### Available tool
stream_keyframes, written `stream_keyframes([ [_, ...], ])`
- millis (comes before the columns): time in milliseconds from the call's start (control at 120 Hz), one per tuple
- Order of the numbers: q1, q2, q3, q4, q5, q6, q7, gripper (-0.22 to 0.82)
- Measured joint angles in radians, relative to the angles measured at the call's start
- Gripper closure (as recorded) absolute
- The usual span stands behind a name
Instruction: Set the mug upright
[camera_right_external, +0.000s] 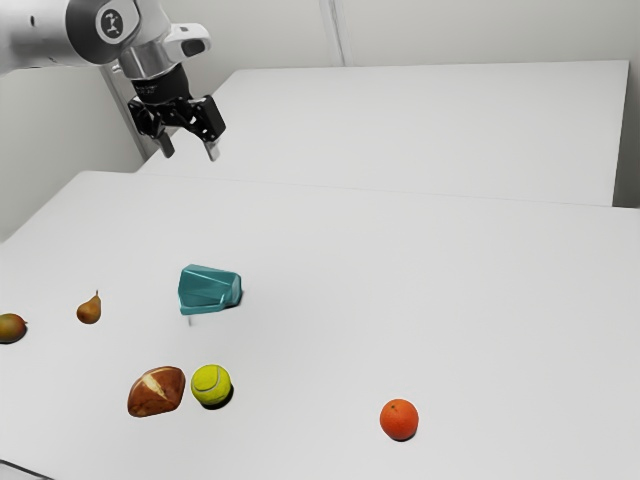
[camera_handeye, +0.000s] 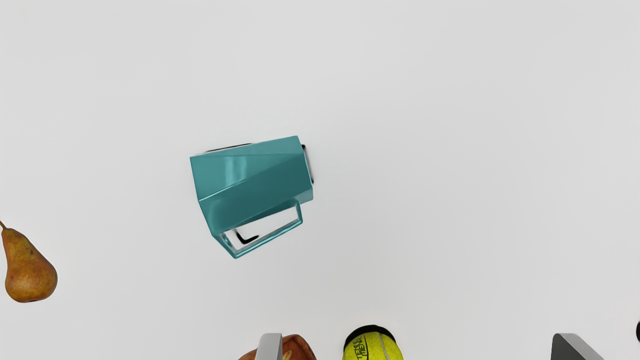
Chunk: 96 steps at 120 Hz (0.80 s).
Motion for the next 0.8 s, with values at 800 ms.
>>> stream_keyframes([
  [800, 0.214, 0.098, 0.011, -0.006, -0.059, -0.010, 0.055, 0.02],
])
